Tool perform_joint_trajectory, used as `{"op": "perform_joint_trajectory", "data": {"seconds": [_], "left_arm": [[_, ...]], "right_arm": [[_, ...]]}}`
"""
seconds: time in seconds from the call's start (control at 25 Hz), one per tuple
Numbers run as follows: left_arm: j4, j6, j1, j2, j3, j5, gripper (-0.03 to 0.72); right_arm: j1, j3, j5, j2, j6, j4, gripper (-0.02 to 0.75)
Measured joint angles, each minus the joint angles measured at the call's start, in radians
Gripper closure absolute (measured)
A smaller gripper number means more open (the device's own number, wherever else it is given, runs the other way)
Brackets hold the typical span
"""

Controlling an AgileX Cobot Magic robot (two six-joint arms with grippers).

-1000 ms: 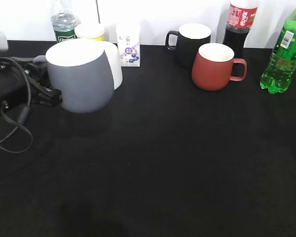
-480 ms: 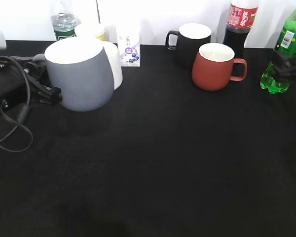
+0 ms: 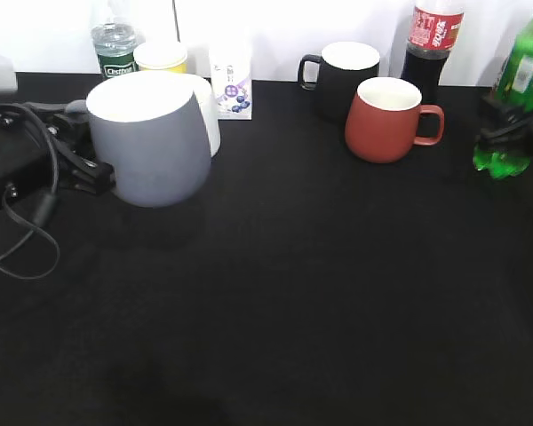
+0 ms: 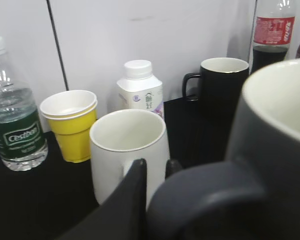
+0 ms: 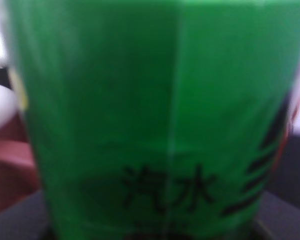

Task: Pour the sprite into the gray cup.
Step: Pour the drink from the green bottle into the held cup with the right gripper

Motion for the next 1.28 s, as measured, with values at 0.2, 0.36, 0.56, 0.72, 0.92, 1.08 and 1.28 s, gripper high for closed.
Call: {"op": "perform_joint_trajectory", "data": {"seconds": [0.2, 0.36, 0.56, 0.72, 0.92, 1.08, 1.28], "left_arm": [[0.135, -0.099, -0.005, 0.000, 0.000, -0.004, 0.608], [0.232, -0.124, -0.005, 0.000, 0.000, -0.024, 0.608], [0.295, -0.139, -0.005, 0.000, 0.000, 0.011, 0.608], [0.327, -0.139, -0.005, 0.000, 0.000, 0.063, 0.608], [0.267, -0.084, -0.005, 0.000, 0.000, 0.121, 0.608], [0.260, -0.033, -0.005, 0.000, 0.000, 0.160, 0.608], [0.256, 0.025, -0.005, 0.000, 0.000, 0.188, 0.608]], "right_arm": [[0.269, 0.045, 0.197, -0.322, -0.064, -0.049, 0.314], [0.515, 0.018, 0.350, -0.338, -0.241, -0.067, 0.317], [0.569, -0.087, 0.392, -0.250, -0.578, -0.110, 0.317], [0.569, -0.164, 0.396, -0.167, -0.893, -0.110, 0.318], [0.569, -0.166, 0.358, -0.124, -1.191, -0.017, 0.318], [0.569, -0.166, 0.295, -0.124, -1.336, -0.003, 0.318], [0.569, -0.166, 0.255, -0.124, -1.488, 0.024, 0.318]]}}
